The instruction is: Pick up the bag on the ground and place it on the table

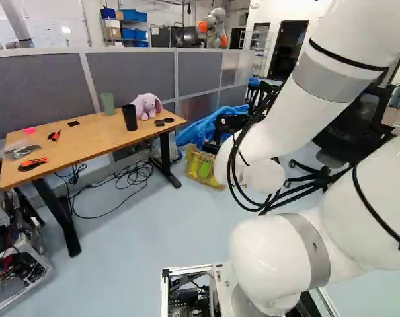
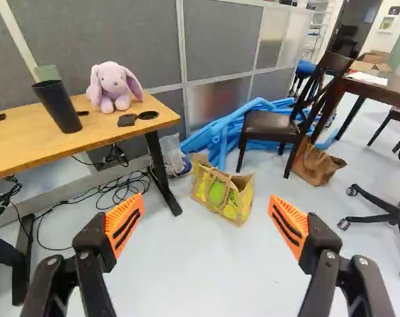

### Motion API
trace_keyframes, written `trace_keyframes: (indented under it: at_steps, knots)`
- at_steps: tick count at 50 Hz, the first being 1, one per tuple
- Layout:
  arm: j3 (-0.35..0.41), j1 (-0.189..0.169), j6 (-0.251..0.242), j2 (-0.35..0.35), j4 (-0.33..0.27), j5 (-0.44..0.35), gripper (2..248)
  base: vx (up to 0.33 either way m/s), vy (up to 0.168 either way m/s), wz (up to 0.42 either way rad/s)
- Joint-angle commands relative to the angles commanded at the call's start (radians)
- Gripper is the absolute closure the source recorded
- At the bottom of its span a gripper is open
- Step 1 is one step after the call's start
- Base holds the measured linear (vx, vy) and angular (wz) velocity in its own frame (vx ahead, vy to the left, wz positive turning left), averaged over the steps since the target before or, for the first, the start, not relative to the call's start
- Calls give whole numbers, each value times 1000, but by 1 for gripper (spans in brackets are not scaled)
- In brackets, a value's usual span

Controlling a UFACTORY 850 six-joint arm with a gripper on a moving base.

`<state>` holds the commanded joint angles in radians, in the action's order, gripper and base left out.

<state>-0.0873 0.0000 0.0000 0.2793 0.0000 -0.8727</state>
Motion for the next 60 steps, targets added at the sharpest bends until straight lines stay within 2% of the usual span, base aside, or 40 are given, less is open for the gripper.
trace_keyframes:
  at_steps: [22,60]
  knots:
    - [0,0,0,0,0,0,3,261,4,-15]
    - [0,0,0,0,0,0,3,244,-42,-3]
